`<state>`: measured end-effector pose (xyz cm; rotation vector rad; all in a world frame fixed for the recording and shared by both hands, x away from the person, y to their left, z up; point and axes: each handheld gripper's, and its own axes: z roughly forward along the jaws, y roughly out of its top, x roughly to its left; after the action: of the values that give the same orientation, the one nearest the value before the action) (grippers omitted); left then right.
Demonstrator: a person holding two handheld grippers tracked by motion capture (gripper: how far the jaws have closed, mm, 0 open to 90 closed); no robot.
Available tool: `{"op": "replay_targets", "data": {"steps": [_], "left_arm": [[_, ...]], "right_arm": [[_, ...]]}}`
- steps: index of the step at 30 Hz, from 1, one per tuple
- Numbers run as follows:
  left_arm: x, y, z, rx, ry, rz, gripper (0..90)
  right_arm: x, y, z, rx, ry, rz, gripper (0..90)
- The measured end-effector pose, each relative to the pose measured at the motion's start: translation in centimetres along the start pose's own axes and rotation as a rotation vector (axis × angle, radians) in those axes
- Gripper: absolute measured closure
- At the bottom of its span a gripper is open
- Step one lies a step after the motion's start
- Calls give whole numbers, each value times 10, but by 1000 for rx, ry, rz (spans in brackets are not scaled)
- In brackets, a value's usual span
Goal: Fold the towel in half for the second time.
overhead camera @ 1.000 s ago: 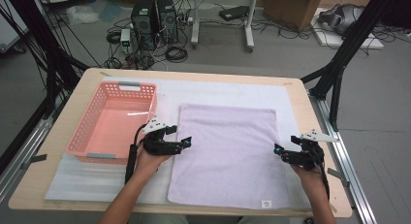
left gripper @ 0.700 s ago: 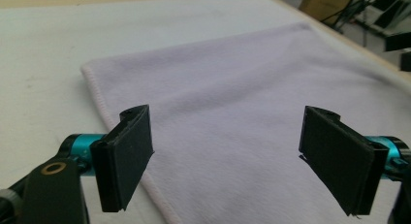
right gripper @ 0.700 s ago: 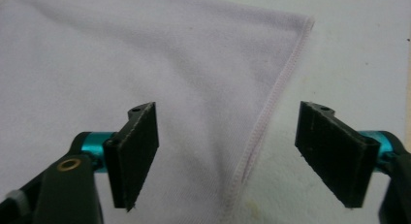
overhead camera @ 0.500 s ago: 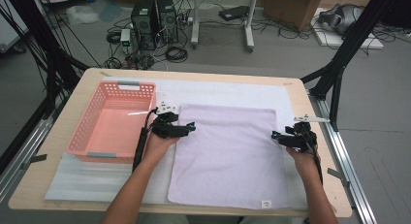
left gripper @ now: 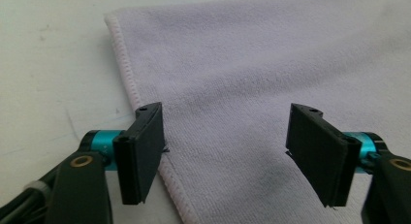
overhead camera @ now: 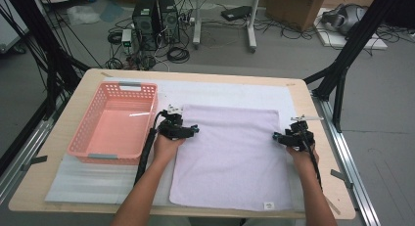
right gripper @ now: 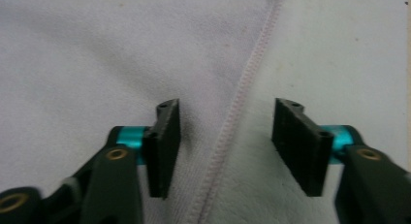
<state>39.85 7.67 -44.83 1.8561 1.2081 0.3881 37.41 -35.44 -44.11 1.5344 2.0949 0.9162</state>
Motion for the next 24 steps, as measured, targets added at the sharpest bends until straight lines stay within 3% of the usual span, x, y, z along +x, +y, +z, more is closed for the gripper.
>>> {"op": "replay_targets", "data": {"steps": [2,7,10,12,14,15,18,20,24], "left_arm": [[1,0,-1,2,39,5,325],[-1,-2,3,18,71,22,332],[-5,-3,3,25,108,67,435],[-4,-3,1,22,76,65,542],[-6,-5,1,18,23,71,789],[-8,-4,1,18,30,88,820],[-6,-3,-3,7,1,42,838],[-4,0,-11,-38,-23,18,839],[-5,5,-21,-75,-56,-2,839]], "right_arm": [[1,1,0,3,10,-16,566],[5,3,0,19,44,-23,748],[6,3,0,20,64,-12,825],[7,2,0,20,62,-5,841],[6,2,0,13,67,-4,848],[6,2,-1,11,69,6,850],[4,2,-5,-25,80,23,853],[3,4,-11,-55,87,27,853],[4,4,-22,-82,103,30,853]]}}
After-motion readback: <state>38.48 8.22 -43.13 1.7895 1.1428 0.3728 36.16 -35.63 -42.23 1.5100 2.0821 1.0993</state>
